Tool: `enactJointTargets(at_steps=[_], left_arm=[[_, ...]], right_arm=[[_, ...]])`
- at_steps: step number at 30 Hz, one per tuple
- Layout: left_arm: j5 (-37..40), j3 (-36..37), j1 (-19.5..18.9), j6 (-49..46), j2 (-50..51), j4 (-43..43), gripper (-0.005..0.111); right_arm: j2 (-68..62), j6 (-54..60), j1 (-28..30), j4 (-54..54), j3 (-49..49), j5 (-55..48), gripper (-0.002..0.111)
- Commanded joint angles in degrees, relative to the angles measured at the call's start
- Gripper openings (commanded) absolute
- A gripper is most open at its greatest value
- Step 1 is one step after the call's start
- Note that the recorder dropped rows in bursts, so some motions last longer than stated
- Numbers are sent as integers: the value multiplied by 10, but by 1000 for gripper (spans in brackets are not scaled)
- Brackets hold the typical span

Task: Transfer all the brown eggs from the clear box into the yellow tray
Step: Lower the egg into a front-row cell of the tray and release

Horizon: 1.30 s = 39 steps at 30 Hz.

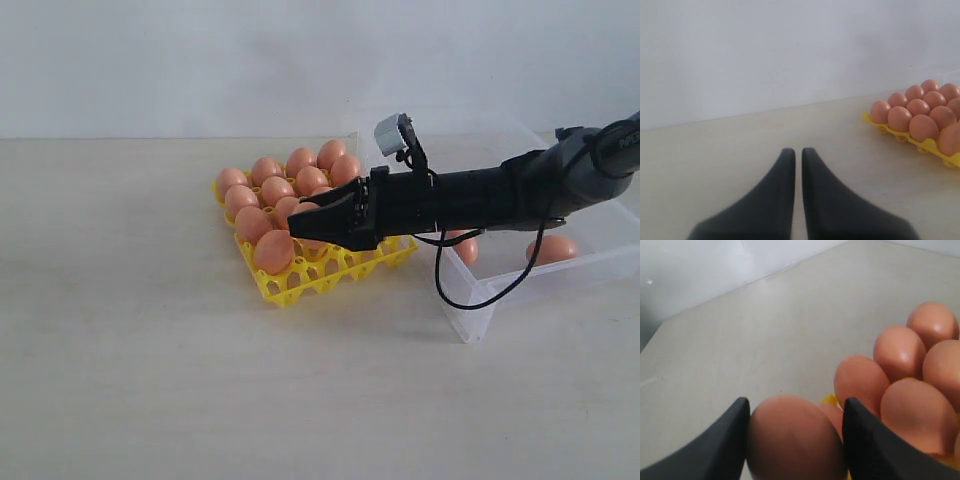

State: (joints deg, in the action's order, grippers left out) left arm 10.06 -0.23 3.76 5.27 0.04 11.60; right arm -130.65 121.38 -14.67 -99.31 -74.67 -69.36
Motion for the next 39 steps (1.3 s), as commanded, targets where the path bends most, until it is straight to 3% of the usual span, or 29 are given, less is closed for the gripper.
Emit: enactJointTargets(at_steps=[1,27,35,39], left_arm=[[-2,2,3,3,0,-1,4],[-2,2,3,3,0,-1,4],[-2,2,3,3,0,-1,4],[-2,2,3,3,0,-1,4]], right_arm=[[-26,-3,2,-6,-6,-6,0],[-66,-11,-24,-6,-67,41,0],[-66,-128,-24,-6,-66,144,0],[-66,-98,-24,-6,-66,40,0]])
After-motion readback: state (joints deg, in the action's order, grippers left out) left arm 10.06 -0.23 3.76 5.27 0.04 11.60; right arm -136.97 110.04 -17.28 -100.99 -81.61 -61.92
